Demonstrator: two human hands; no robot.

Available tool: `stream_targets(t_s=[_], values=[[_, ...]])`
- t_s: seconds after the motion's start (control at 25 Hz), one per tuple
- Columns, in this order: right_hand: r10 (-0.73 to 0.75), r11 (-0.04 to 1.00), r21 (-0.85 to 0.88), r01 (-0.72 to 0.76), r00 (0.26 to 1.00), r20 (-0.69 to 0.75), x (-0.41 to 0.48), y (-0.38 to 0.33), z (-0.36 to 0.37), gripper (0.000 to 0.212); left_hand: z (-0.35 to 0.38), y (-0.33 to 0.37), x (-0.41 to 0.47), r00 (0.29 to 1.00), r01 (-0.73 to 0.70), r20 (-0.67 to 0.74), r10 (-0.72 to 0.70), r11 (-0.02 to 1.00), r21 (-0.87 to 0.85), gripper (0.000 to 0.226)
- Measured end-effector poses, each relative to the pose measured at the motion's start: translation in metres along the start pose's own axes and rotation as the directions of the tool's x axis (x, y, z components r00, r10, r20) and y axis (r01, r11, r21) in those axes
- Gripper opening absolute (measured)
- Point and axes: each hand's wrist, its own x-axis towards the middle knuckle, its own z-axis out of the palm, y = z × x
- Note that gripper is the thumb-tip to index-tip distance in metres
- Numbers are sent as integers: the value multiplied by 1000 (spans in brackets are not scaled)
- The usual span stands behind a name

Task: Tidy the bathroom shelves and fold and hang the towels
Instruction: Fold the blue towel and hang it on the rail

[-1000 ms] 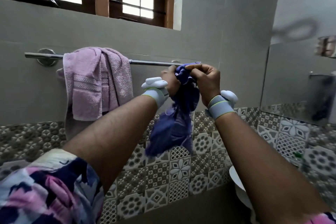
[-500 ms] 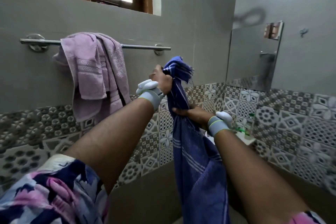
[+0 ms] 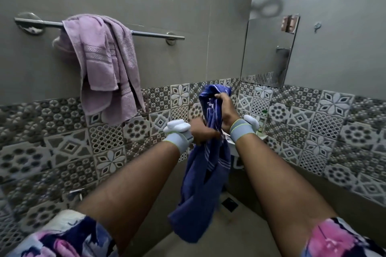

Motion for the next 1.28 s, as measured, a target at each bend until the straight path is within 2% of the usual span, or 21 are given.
stream_targets(t_s=[0.04, 0.08, 0.16, 0.2, 0.28, 0.36, 0.44, 0.52, 0.56, 0.64, 0.68, 0.76, 0.8, 0.84, 0.88, 0.92, 0.96, 1.04, 1.12, 1.2, 1.28], values=[[-16, 998, -54, 15, 1000, -26, 3, -2, -2, 35, 5, 0, 1, 998, -31, -48, 37, 992, 120, 25], [-31, 993, -119, 26, 999, -39, 15, 2, -7, 53, 6, -1, 6, 991, -43, -114, 68, 977, 209, 22], [-71, 954, -299, 27, 988, -137, 25, 3, -22, 103, 0, -1, 15, 970, -19, -230, 84, 962, 271, 10], [-120, 905, -424, 35, 977, -175, 23, 0, -34, 113, -3, -2, 21, 954, -12, -286, 90, 964, 265, 8], [-193, 789, -614, 19, 956, -219, 20, -2, -59, 102, -13, -7, 31, 915, 20, -399, 52, 984, 175, 22], [-204, 726, -687, -31, 944, -258, 30, 3, -93, 85, -16, -7, 41, 870, 30, -492, -14, 999, 26, 30], [-225, 623, -777, -89, 931, -287, 39, 8, -123, 76, -14, 1, 48, 837, 25, -541, -80, 994, -109, 34], [-251, 544, -833, -106, 926, -281, 49, 11, -143, 70, -10, 15, 53, 823, -32, -559, -99, 975, -220, 28], [-260, 552, -831, -75, 931, -256, 53, 12, -147, 65, -7, 24, 55, 819, -69, -566, -97, 962, -265, 24], [-254, 646, -759, 81, 961, -113, 49, 9, -143, 51, -1, 43, 62, 817, -133, -569, -91, 931, -341, 23], [-198, 717, -680, 152, 980, 11, 43, 5, -138, 47, 3, 51, 67, 818, -153, -568, -95, 915, -374, 23], [-12, 822, -549, 150, 969, 247, 35, 3, -128, 44, 9, 67, 74, 813, -193, -574, -95, 887, -419, 17], [70, 819, -560, 128, 945, 318, 31, 1, -126, 36, 11, 73, 77, 800, -210, -591, -101, 876, -435, 16], [123, 768, -628, 126, 933, 338, 29, -2, -124, 25, 12, 78, 81, 778, -234, -620, -104, 867, -440, 16], [133, 671, -727, 147, 940, 313, 31, -5, -124, 13, 12, 82, 85, 752, -263, -652, -98, 863, -432, 16], [73, 563, -806, 182, 961, 268, 34, -8, -124, 12, 11, 84, 89, 725, -290, -684, -84, 863, -413, 16], [-23, 471, -859, 199, 977, 214, 41, -11, -128, 24, 9, 85, 89, 691, -312, -720, -69, 870, -383, 18], [-222, 420, -885, 202, 968, 116, 54, -20, -134, 33, 2, 85, 92, 593, -322, -804, -37, 905, -279, 27], [-378, 391, -888, 242, 922, 85, 62, -33, -136, 22, -6, 84, 94, 500, -327, -866, 17, 930, -170, 29], [-463, 362, -898, 249, 884, 59, 64, -49, -132, 21, -13, 87, 93, 492, -396, -870, 24, 896, -199, 18], [-509, 310, -917, 251, 858, 63, 68, -64, -129, 13, -15, 93, 93, 538, -455, -841, -52, 823, -341, 10]])
